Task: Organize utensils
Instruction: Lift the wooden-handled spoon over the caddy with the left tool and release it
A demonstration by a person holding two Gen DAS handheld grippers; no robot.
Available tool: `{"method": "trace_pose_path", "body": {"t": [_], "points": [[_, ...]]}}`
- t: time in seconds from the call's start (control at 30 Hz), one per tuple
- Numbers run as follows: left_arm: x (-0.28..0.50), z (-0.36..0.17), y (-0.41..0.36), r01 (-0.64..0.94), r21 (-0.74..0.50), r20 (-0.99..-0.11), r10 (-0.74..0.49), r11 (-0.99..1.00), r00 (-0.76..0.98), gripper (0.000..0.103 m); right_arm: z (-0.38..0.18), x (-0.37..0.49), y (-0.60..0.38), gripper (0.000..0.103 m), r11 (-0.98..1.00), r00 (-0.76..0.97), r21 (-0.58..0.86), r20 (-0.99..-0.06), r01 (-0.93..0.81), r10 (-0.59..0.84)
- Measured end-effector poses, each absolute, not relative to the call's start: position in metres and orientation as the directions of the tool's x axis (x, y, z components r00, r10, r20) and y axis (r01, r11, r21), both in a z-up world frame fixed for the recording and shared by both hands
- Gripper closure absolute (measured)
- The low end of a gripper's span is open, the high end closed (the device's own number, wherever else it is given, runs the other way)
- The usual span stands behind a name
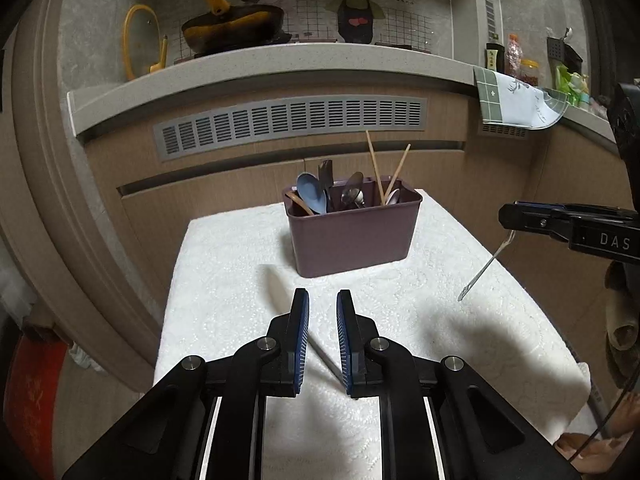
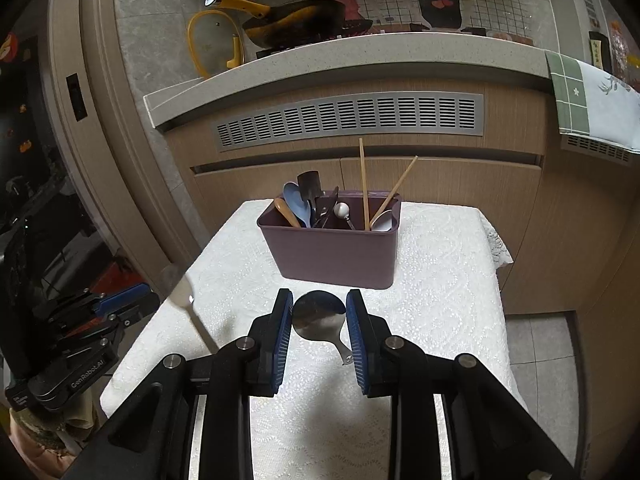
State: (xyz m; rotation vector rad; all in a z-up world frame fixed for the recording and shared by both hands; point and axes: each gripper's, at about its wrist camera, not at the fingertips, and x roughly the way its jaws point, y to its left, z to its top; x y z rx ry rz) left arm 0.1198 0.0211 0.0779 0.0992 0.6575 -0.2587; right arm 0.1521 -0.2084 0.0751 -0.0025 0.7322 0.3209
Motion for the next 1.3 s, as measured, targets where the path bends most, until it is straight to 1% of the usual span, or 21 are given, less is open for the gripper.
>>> {"method": "trace_pose_path", "body": {"t": [0.1,0.17,0.23,0.3,0.37,0.47,0.53,0.63,0.7,0.77,0.87,0.93,0.97,1.0,1.1,1.3], "points": [[0.127,0.069,0.029,0.224,0.001,-0.644,-0.171,0.975,0.746,0.087,0.072,0.155,-0.209,0.078,0.953,0.691,0.107,-0.667,-0.283,0.280],[0.138,0.057,0.039,0.181,-0.014,-0.688,-0.141,0.983,0.712,0.086,0.069,0.157,-0.211,0.078,0.954,0.683,0.110,-0.675,-0.277,0.277],[0.153,0.041,0.057,0.104,-0.056,-0.744,-0.111,0.993,0.659,0.079,0.065,0.161,-0.212,0.078,0.957,0.678,0.113,-0.683,-0.268,0.270],[0.167,0.022,0.076,0.025,-0.120,-0.800,-0.111,0.992,0.590,0.070,0.063,0.165,-0.214,0.078,0.960,0.674,0.114,-0.691,-0.258,0.263],[0.184,0.000,0.094,-0.041,-0.203,-0.846,-0.154,0.978,0.511,0.067,0.061,0.169,-0.215,0.078,0.962,0.672,0.112,-0.695,-0.250,0.256],[0.211,-0.024,0.104,-0.104,-0.259,-0.878,-0.189,0.960,0.440,0.057,0.058,0.174,-0.215,0.078,0.962,0.666,0.112,-0.701,-0.249,0.254],[0.233,-0.040,0.104,-0.150,-0.290,-0.892,-0.211,0.945,0.400,0.057,0.056,0.178,-0.216,0.078,0.962,0.663,0.111,-0.705,-0.248,0.252],[0.258,-0.053,0.095,-0.171,-0.261,-0.909,-0.182,0.950,0.374,0.057,0.054,0.182,-0.216,0.078,0.963,0.660,0.106,-0.710,-0.246,0.247],[0.271,-0.052,0.079,-0.141,-0.228,-0.910,-0.160,0.963,0.383,0.053,0.054,0.185,-0.217,0.078,0.963,0.657,0.108,-0.713,-0.245,0.247],[0.284,-0.054,0.062,-0.102,-0.224,-0.912,-0.171,0.969,0.373,0.053,0.054,0.189,-0.218,0.078,0.964,0.655,0.111,-0.714,-0.240,0.246],[0.283,-0.055,0.034,-0.006,-0.158,-0.904,-0.143,0.987,0.404,0.053,0.054,0.194,-0.220,0.078,0.965,0.653,0.116,-0.716,-0.235,0.246],[0.274,-0.056,0.019,0.040,-0.075,-0.892,-0.085,0.996,0.444,0.053,0.054,0.197,-0.219,0.078,0.965,0.653,0.116,-0.716,-0.237,0.247],[0.269,-0.058,0.014,0.058,-0.042,-0.881,-0.064,0.997,0.469,0.056,0.054,0.198,-0.218,0.078,0.964,0.653,0.114,-0.716,-0.240,0.247],[0.264,-0.058,0.013,0.063,-0.030,-0.870,-0.058,0.998,0.490,0.068,0.053,0.197,-0.217,0.078,0.964,0.653,0.112,-0.716,-0.241,0.247],[0.247,-0.051,0.024,0.072,-0.121,-0.845,-0.141,0.990,0.517,0.070,0.052,0.197,-0.215,0.078,0.962,0.648,0.115,-0.718,-0.248,0.254],[0.192,-0.011,0.028,0.145,-0.161,-0.748,-0.216,0.976,0.628,0.070,0.050,0.192,-0.213,0.078,0.956,0.633,0.126,-0.725,-0.264,0.270]]}}
